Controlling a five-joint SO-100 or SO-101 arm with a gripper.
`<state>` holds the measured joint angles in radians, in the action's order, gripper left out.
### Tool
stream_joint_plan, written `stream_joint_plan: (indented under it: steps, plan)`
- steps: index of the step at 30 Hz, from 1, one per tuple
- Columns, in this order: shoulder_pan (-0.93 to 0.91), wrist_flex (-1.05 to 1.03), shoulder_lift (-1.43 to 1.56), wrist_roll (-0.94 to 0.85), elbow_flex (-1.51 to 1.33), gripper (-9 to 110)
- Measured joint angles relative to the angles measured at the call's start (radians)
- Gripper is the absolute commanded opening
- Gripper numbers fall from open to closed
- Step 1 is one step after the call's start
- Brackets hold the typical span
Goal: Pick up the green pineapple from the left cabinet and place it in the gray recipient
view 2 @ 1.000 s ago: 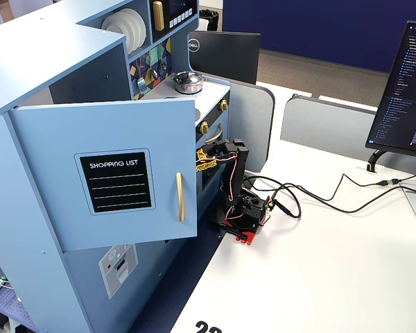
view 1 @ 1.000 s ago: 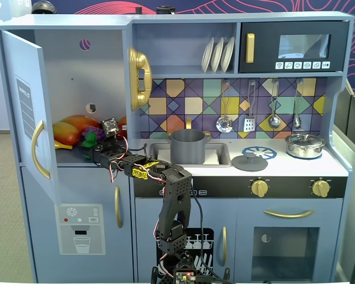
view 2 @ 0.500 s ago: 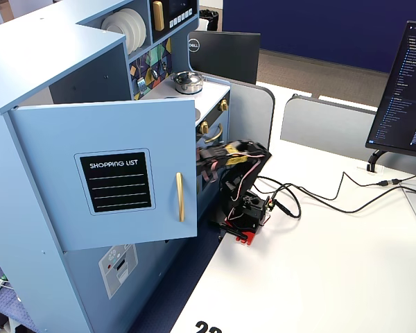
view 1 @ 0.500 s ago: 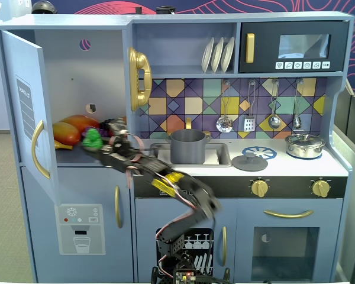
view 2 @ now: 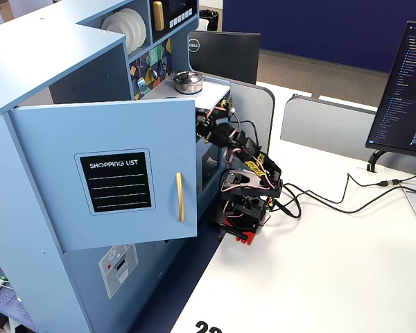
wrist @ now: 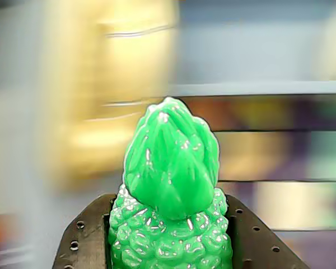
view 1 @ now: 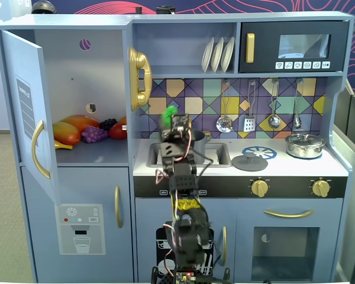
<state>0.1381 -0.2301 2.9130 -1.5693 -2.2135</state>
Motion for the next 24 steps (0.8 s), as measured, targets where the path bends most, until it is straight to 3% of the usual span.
stream_joint_plan:
  steps: [7, 16, 24]
  plan:
    - [-0.189, -0.121, -0.373, -0.011, 0.238, 0]
    - [-0.183, -0.334, -0.825, -0.117, 0.617, 0]
    - [-0.19, -0.477, -1.003, -0.13, 0.758, 0]
